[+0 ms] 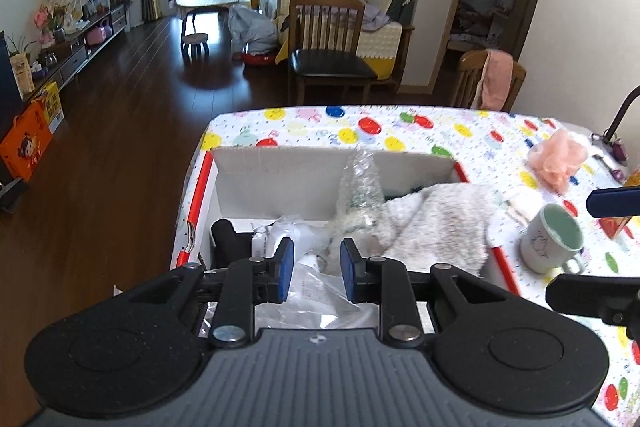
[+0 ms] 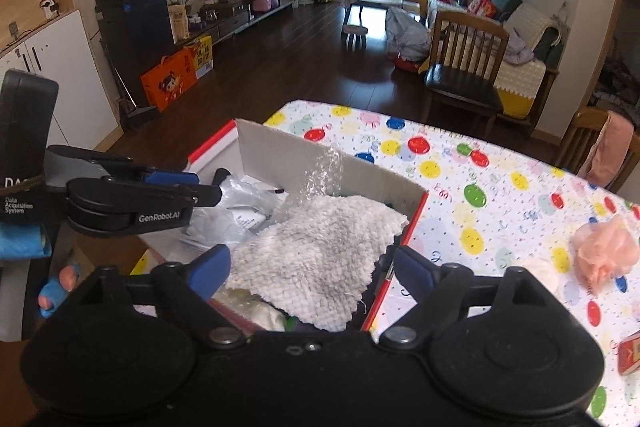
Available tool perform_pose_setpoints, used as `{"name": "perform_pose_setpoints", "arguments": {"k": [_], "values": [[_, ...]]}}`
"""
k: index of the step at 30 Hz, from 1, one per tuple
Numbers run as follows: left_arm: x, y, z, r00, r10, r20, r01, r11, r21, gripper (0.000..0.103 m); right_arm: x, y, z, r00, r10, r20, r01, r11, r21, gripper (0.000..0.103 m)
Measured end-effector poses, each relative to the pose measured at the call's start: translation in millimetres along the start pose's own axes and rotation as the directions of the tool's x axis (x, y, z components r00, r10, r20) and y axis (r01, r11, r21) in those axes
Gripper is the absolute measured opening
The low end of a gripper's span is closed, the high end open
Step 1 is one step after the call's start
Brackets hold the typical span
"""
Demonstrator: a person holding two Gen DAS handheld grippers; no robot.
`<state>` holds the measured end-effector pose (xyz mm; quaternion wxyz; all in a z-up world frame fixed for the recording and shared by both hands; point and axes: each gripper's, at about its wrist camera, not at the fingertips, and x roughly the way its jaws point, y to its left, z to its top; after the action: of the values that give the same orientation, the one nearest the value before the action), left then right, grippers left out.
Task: Organize soft objects
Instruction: 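Move the left tool to the white tissue while the right tool reaches the pink bath puff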
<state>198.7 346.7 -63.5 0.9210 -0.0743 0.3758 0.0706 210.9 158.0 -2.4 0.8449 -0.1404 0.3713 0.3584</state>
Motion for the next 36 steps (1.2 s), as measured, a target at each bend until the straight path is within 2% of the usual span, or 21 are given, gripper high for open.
{"name": "perform_pose_setpoints", "arguments": {"k": [9,17,18,20,21,22,28,36], "values": [[-39.0,-25.3,-0.9,0.997,-0.061,0.038,0.061,0.998,0.006,0.024,-42.7,1.6,-12.7,0.997,-0.035,0.062,0.037,0.999,-0.033,0.094],[-52.8,-72.6,3.3,0.992,-0.11,0.055,0.108,0.994,0.029,0.026,-73.2,-33.5,-28.9,0.993,-0.023,0.119,0.026,0.999,-0.023,0.095],[-52.3,-80.8,3.7,0.992,-0.11,0.06,0.108,0.994,0.035,0.029,-76.1,-41.8,-32.4,0.992,-0.023,0.126,0.026,0.999,-0.021,0.095],[-51.2,-98.0,5.3,0.991,-0.11,0.071,0.107,0.993,0.045,0.05,-81.3,-59.9,-40.0,0.991,-0.021,0.131,0.023,1.0,-0.015,0.095],[-50.0,-107.3,6.6,0.991,-0.112,0.074,0.109,0.993,0.046,0.072,-84.4,-67.7,-43.4,0.991,-0.019,0.133,0.021,1.0,-0.012,0.095],[-48.5,-117.5,8.4,0.99,-0.118,0.075,0.114,0.992,0.048,0.075,-87.1,-78.7,-46.9,0.991,-0.022,0.134,0.024,1.0,-0.008,0.095],[-37.7,-177.2,18.2,0.983,-0.158,0.092,0.152,0.986,0.068,0.075,-100.0,-160.6,-72.5,0.991,-0.051,0.125,0.045,0.998,0.049,0.095],[0.5,-255.6,31.6,0.979,-0.197,0.048,0.194,0.979,0.064,0.076,-104.7,-265.9,-94.9,0.99,-0.113,0.088,0.098,0.983,0.157,0.096]]}}
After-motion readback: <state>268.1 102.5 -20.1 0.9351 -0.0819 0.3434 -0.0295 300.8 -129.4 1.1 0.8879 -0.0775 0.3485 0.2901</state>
